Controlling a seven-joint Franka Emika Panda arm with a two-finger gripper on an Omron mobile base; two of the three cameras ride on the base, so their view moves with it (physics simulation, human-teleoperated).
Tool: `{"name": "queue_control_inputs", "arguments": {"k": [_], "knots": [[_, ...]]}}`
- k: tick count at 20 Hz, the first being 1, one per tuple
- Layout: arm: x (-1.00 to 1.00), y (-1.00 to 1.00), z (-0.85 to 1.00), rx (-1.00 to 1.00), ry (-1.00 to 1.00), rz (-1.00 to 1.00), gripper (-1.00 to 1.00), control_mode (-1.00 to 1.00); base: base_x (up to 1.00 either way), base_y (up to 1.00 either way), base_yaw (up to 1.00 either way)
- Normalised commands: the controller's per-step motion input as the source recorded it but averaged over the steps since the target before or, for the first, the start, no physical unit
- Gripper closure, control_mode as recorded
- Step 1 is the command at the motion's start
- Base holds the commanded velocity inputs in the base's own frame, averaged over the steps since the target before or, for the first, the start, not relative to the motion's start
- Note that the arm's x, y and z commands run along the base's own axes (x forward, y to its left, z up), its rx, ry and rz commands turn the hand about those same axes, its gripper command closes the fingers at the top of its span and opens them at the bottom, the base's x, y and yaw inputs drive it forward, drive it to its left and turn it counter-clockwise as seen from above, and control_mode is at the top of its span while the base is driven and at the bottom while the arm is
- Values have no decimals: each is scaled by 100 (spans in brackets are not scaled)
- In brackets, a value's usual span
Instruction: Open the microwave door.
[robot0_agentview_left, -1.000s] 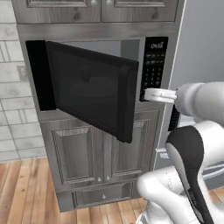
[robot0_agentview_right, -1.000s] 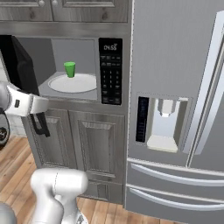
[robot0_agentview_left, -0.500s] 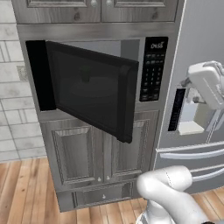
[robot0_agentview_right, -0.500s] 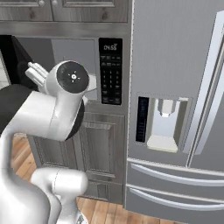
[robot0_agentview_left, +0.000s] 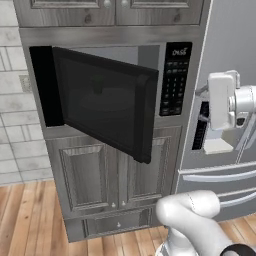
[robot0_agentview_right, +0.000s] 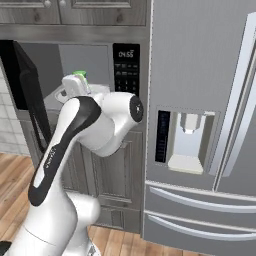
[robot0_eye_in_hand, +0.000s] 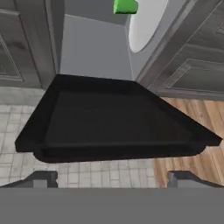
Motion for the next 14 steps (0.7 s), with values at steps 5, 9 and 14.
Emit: {"name": "queue_control_inputs", "arguments": {"k": [5,9,14], "knots": [[76,21,-20,23,16,22,-100,-100,0,0,0],[57,46,-15,14,16,25,-100,-100,0,0,0],[11,84,-1,7,19,25,-100,-100,0,0,0]]}}
